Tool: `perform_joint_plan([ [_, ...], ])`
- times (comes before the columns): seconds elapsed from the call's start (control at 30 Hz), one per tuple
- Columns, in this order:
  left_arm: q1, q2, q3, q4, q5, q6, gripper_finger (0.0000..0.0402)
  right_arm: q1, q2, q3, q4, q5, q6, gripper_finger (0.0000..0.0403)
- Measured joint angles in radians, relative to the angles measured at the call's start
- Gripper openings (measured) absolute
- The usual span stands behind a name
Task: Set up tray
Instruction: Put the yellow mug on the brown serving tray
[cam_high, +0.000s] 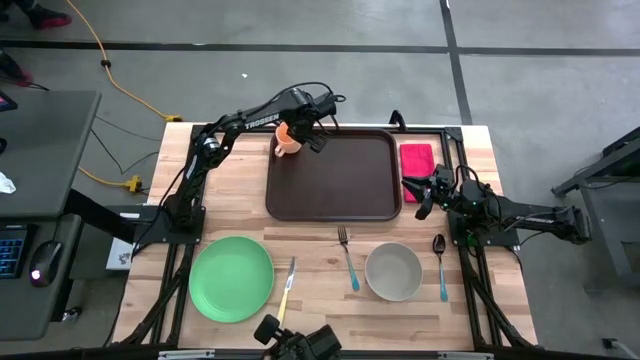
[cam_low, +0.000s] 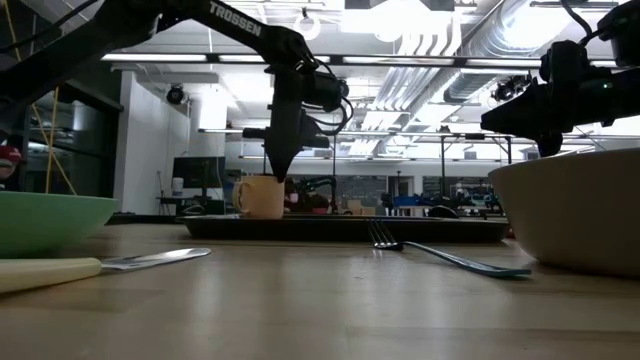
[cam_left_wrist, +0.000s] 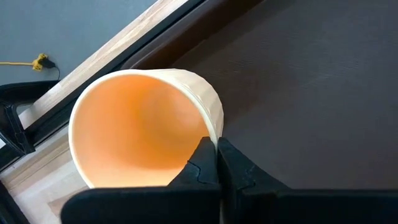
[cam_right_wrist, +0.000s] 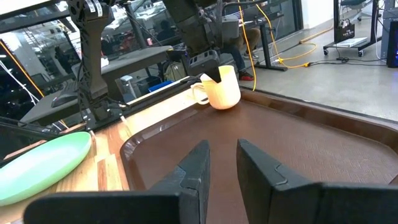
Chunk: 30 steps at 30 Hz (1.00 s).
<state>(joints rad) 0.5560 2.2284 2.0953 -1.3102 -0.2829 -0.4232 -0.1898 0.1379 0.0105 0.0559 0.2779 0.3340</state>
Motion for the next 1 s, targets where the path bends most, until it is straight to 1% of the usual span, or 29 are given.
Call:
perform_joint_plan([
  [0.9,0.0,0.0,0.0,-0.001,0.0,0.008,0.0022,0.0,0.0,0.0,0.0,0.0,-0.002,0.0057],
  [1.0,0.0,0.0,0.0,-0.001,0.0,0.008,0.0027,0.0,0.0,0.0,0.0,0.0,-0.002,0.0057],
])
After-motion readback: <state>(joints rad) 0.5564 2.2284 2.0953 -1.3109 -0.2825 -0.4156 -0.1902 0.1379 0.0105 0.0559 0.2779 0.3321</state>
